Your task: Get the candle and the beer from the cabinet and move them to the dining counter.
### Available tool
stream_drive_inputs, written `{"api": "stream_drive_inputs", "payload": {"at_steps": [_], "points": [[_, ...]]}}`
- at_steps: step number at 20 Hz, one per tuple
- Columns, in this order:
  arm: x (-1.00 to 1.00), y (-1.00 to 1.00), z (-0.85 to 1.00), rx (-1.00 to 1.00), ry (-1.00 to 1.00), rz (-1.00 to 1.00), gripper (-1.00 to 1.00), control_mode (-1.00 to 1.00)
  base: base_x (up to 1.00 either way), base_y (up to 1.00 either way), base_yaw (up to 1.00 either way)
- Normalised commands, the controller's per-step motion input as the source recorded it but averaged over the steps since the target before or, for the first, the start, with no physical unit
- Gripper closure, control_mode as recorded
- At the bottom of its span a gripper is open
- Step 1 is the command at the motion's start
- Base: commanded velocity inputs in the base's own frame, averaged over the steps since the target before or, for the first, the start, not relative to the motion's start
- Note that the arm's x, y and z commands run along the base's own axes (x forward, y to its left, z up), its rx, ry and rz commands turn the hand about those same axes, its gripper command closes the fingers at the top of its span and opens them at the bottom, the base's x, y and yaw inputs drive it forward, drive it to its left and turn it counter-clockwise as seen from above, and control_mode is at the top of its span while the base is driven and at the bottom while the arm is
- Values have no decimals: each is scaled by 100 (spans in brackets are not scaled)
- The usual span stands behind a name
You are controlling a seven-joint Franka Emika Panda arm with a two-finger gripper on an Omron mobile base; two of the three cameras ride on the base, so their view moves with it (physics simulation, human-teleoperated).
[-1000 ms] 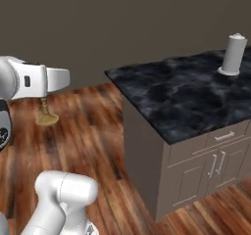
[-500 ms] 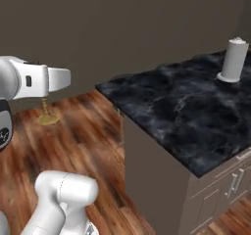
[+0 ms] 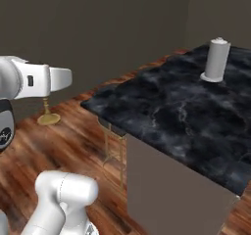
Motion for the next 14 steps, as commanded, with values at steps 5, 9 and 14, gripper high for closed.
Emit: {"api": "stream_drive_inputs", "payload": {"at_steps": [5, 9, 14], "points": [[0, 0, 0, 0, 0, 0, 100, 100, 56, 100, -54], [0, 0, 0, 0, 0, 0, 100, 100, 69, 100, -51], [0, 0, 0, 0, 0, 0, 100, 100, 84, 100, -51]]}}
